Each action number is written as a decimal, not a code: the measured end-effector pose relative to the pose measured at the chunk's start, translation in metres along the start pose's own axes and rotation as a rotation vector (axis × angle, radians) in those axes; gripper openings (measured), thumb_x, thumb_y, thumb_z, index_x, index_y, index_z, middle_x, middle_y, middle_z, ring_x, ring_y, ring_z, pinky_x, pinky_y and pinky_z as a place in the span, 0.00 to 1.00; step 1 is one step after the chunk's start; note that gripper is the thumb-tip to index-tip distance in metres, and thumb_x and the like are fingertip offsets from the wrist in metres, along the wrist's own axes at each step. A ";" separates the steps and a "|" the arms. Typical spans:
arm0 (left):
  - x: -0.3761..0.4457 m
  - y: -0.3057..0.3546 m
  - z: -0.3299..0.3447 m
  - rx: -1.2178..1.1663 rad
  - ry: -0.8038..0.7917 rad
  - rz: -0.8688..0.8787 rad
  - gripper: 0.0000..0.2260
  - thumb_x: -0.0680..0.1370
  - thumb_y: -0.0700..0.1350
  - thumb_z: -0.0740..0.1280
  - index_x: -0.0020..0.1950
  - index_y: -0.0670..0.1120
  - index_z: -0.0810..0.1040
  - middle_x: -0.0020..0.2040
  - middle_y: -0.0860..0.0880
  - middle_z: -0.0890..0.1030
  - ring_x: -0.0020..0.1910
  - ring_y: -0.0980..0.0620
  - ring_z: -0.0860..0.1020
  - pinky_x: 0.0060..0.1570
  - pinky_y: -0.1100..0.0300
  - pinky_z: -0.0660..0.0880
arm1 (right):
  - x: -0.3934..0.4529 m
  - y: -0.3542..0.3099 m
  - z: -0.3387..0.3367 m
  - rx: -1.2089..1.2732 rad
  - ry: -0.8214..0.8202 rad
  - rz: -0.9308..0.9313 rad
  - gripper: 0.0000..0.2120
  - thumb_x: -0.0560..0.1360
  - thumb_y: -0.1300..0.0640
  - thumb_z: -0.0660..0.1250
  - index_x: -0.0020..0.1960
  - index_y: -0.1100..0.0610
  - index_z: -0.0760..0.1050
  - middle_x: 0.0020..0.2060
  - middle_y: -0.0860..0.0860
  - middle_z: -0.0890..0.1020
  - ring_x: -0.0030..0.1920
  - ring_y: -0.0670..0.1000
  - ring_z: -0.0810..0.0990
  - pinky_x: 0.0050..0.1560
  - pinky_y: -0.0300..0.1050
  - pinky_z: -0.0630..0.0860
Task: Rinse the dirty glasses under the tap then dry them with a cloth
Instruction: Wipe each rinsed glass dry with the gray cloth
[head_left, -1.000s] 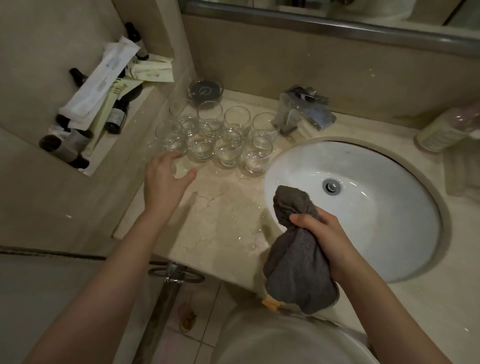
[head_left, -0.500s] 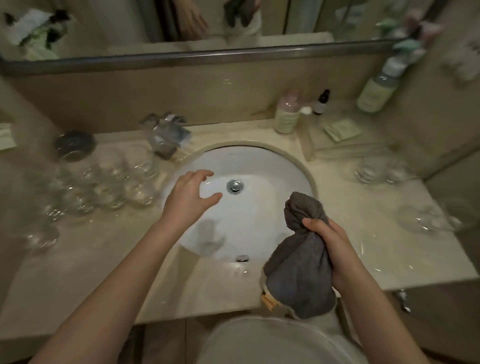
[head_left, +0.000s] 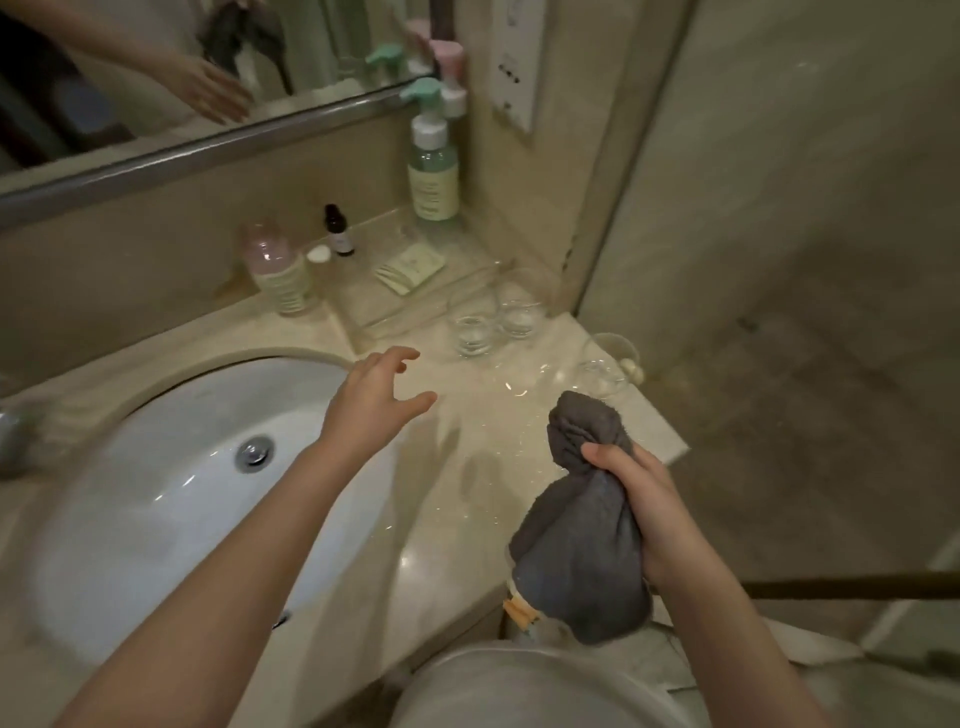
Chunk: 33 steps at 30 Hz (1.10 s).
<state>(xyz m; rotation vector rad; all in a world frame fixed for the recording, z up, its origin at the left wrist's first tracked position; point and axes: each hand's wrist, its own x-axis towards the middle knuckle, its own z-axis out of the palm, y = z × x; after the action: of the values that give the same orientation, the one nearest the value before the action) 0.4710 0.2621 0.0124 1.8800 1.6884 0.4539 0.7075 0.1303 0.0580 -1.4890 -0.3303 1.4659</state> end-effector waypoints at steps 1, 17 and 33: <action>0.009 0.010 0.008 0.001 -0.016 0.008 0.25 0.74 0.52 0.73 0.69 0.51 0.72 0.62 0.47 0.77 0.63 0.48 0.74 0.57 0.52 0.71 | 0.002 -0.004 -0.010 0.001 0.015 0.001 0.05 0.75 0.62 0.68 0.49 0.62 0.80 0.39 0.59 0.82 0.39 0.56 0.81 0.43 0.47 0.77; 0.105 0.040 0.064 -0.086 0.013 -0.190 0.10 0.76 0.48 0.72 0.52 0.44 0.80 0.56 0.40 0.80 0.56 0.41 0.77 0.45 0.58 0.64 | 0.028 -0.031 -0.074 -0.088 0.037 0.024 0.04 0.73 0.62 0.70 0.47 0.59 0.82 0.38 0.55 0.84 0.37 0.50 0.83 0.39 0.43 0.77; -0.003 0.091 0.017 -0.911 -0.155 -0.209 0.13 0.69 0.54 0.76 0.32 0.53 0.75 0.51 0.50 0.80 0.51 0.51 0.79 0.56 0.49 0.69 | 0.035 -0.052 -0.040 -0.311 -0.163 -0.355 0.03 0.73 0.64 0.70 0.43 0.57 0.80 0.34 0.48 0.81 0.38 0.45 0.79 0.41 0.38 0.75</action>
<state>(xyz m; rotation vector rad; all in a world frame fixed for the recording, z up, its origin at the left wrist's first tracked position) 0.5524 0.2525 0.0547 1.0333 1.2314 0.7962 0.7723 0.1644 0.0683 -1.4594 -0.9092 1.2888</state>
